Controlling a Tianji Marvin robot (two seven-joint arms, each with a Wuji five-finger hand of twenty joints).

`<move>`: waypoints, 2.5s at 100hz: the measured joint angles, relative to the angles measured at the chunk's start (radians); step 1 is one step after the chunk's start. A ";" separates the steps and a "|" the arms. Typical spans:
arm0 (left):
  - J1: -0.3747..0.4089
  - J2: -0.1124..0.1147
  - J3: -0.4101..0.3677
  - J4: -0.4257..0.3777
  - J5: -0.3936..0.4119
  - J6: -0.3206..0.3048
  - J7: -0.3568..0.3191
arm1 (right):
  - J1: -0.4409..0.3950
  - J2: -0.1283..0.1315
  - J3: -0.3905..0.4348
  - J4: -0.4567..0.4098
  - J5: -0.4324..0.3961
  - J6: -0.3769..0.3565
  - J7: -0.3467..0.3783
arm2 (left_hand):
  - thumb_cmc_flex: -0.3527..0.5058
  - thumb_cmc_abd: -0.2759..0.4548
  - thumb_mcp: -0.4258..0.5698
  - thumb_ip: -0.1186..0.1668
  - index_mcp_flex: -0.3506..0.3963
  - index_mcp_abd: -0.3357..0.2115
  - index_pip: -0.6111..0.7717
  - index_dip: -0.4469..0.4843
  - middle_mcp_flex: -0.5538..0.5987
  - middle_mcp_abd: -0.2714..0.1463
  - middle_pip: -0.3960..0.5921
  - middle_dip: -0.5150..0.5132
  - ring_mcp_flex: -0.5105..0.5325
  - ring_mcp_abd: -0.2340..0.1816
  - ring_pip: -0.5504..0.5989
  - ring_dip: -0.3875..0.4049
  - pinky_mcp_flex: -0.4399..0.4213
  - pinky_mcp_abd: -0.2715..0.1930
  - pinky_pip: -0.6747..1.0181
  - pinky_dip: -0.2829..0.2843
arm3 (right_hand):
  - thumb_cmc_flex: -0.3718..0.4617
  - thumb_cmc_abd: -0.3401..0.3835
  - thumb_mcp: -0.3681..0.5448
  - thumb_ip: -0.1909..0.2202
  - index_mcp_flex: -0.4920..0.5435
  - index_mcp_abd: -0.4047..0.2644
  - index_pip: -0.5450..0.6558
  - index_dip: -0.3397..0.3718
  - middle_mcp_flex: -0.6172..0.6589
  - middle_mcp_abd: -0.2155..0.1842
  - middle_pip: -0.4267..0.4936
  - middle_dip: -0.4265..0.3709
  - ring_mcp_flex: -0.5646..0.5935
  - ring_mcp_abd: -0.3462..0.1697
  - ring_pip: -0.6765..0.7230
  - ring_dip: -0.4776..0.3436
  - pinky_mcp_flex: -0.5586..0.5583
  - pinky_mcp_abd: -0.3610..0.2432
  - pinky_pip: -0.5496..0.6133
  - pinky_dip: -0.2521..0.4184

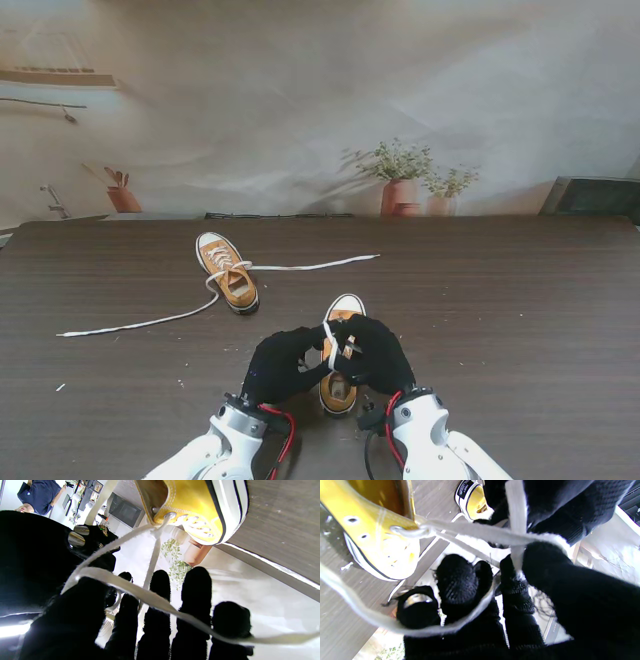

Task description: Tie the shoelaces into a bow on the shoes

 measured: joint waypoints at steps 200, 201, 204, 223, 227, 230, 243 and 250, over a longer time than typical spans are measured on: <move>0.066 -0.006 -0.077 -0.037 -0.200 -0.095 -0.177 | 0.032 0.026 -0.016 0.018 -0.092 0.021 0.054 | 0.411 0.260 -0.426 0.021 -0.174 0.009 0.947 0.671 -0.279 0.009 -0.085 0.154 -0.327 -0.005 -0.260 0.047 -0.466 0.027 -0.339 0.081 | -0.003 -0.019 0.018 0.017 0.050 -0.040 -0.024 0.005 0.074 -0.028 -0.033 0.002 0.001 0.000 -0.012 0.000 0.005 0.006 -0.001 -0.012; 0.066 -0.006 -0.077 -0.037 -0.202 -0.095 -0.178 | 0.031 0.026 -0.016 0.018 -0.092 0.021 0.054 | 0.411 0.260 -0.426 0.021 -0.183 0.011 0.948 0.671 -0.280 0.009 -0.085 0.155 -0.338 -0.005 -0.258 0.047 -0.467 0.027 -0.339 0.081 | -0.003 -0.019 0.018 0.017 0.050 -0.040 -0.024 0.005 0.074 -0.028 -0.033 0.002 0.001 0.000 -0.012 0.000 0.005 0.006 -0.001 -0.012; 0.066 -0.006 -0.078 -0.037 -0.204 -0.094 -0.180 | 0.031 0.026 -0.016 0.018 -0.092 0.021 0.054 | 0.411 0.270 -0.426 0.021 -0.188 0.017 0.954 0.673 -0.283 0.009 -0.086 0.156 -0.339 -0.005 -0.266 0.047 -0.468 0.027 -0.339 0.081 | -0.003 -0.019 0.018 0.017 0.050 -0.040 -0.024 0.005 0.074 -0.028 -0.033 0.002 0.001 0.000 -0.013 0.000 0.005 0.006 -0.001 -0.012; 0.067 -0.011 -0.073 -0.030 -0.201 -0.096 -0.134 | 0.030 0.026 -0.014 0.017 -0.093 0.020 0.055 | 0.326 0.189 -0.366 0.043 -0.217 0.015 0.736 0.448 -0.304 0.009 -0.083 0.021 -0.339 -0.010 -0.266 0.047 -0.468 0.027 -0.340 0.083 | -0.003 -0.019 0.018 0.017 0.050 -0.040 -0.024 0.005 0.074 -0.028 -0.033 0.002 0.001 0.000 -0.021 0.000 0.005 0.006 -0.003 -0.012; 0.067 -0.012 -0.073 -0.029 -0.199 -0.098 -0.136 | 0.030 0.026 -0.014 0.017 -0.092 0.020 0.055 | 0.217 0.139 -0.195 0.021 -0.217 0.015 0.685 0.416 -0.304 0.009 -0.083 0.012 -0.339 -0.013 -0.266 0.047 -0.468 0.027 -0.340 0.083 | -0.003 -0.019 0.018 0.017 0.050 -0.040 -0.024 0.005 0.074 -0.028 -0.033 0.002 0.001 0.001 -0.021 0.000 0.005 0.006 -0.004 -0.012; 0.067 -0.012 -0.074 -0.029 -0.200 -0.101 -0.139 | 0.030 0.026 -0.014 0.016 -0.092 0.020 0.056 | 0.164 0.113 -0.103 0.004 -0.215 0.015 0.667 0.405 -0.304 0.009 -0.083 0.011 -0.339 -0.014 -0.266 0.047 -0.468 0.027 -0.340 0.083 | -0.003 -0.019 0.018 0.017 0.050 -0.040 -0.024 0.005 0.074 -0.028 -0.033 0.002 0.001 0.001 -0.022 0.000 0.005 0.006 -0.008 -0.012; 0.066 -0.013 -0.074 -0.026 -0.204 -0.112 -0.145 | 0.030 0.026 -0.014 0.016 -0.092 0.020 0.056 | 0.083 0.014 0.094 -0.005 -0.198 0.015 0.644 0.402 -0.304 0.009 -0.083 0.003 -0.339 -0.027 -0.266 0.047 -0.467 0.027 -0.340 0.083 | -0.003 -0.019 0.018 0.017 0.050 -0.042 -0.024 0.005 0.074 -0.028 -0.033 0.002 0.001 0.002 -0.022 0.000 0.005 0.006 -0.009 -0.012; 0.064 -0.013 -0.074 -0.023 -0.202 -0.118 -0.144 | 0.029 0.026 -0.014 0.016 -0.092 0.020 0.057 | 0.083 -0.005 0.118 -0.016 -0.177 0.015 0.645 0.391 -0.303 0.009 -0.083 0.003 -0.339 -0.031 -0.266 0.047 -0.466 0.027 -0.340 0.083 | -0.003 -0.019 0.018 0.017 0.050 -0.042 -0.024 0.005 0.074 -0.028 -0.033 0.002 0.001 0.002 -0.022 0.000 0.005 0.006 -0.009 -0.012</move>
